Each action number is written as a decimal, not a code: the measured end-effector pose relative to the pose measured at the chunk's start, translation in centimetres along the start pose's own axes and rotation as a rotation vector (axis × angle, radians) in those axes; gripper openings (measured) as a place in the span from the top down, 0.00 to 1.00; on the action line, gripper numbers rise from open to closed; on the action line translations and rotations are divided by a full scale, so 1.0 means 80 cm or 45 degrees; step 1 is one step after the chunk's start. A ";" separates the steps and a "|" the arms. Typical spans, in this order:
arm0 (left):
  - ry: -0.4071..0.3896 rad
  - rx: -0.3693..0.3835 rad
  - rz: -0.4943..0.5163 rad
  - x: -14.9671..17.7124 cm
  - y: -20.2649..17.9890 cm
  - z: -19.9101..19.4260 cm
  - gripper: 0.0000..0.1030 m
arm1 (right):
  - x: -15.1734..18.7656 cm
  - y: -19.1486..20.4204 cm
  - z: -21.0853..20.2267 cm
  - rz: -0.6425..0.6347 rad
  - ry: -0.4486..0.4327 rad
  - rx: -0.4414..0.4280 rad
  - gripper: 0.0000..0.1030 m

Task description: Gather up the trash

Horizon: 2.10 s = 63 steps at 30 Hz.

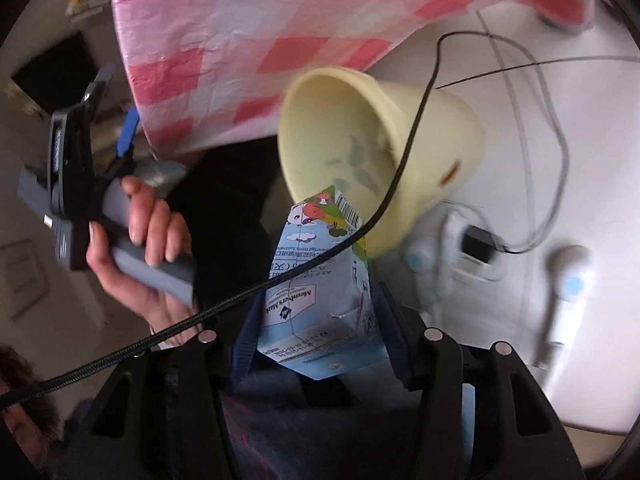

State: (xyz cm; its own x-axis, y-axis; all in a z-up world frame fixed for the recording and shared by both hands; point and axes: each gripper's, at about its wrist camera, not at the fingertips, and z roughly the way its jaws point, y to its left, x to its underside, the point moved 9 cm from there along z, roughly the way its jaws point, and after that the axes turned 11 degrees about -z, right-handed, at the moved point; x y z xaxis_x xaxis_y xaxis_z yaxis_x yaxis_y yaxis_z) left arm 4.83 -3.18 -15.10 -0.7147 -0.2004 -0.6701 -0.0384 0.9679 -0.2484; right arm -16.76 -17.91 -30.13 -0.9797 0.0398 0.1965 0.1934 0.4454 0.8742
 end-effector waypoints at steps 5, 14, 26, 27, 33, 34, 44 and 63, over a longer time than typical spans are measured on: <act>-0.036 -0.030 0.049 0.005 -0.003 -0.006 0.15 | -0.021 0.010 0.057 -0.005 -0.052 -0.022 0.44; -0.144 -0.069 0.091 0.002 0.001 -0.035 0.15 | -0.048 -0.005 0.050 -0.386 -0.146 0.699 0.33; -0.228 -0.086 -0.014 -0.008 0.042 -0.091 0.15 | -0.071 0.124 -0.030 -1.371 -0.498 1.805 0.16; -0.236 -0.088 -0.022 -0.007 0.046 -0.097 0.15 | -0.070 0.132 -0.035 -1.401 -0.511 1.814 0.16; -0.252 -0.093 -0.062 -0.003 0.065 -0.119 0.15 | -0.051 0.166 -0.047 -1.439 -0.555 1.499 0.08; -0.253 -0.092 -0.067 -0.003 0.067 -0.121 0.15 | -0.049 0.168 -0.053 -1.412 -0.581 1.463 0.08; -0.285 -0.105 -0.071 0.007 0.079 -0.149 0.14 | -0.011 0.246 -0.059 -1.595 -0.838 1.299 0.08; -0.292 -0.093 -0.098 0.010 0.086 -0.158 0.14 | 0.027 0.111 -0.047 -1.714 0.453 1.868 0.08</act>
State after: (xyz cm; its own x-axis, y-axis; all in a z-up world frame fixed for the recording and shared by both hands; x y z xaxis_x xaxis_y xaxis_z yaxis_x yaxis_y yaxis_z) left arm -4.83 5.21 -8.50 -0.5308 -0.2954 -0.7944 -0.1433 0.9551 -0.2594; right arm -16.92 -17.22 -20.26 -0.3481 -0.9342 0.0777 -0.8674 0.2896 -0.4046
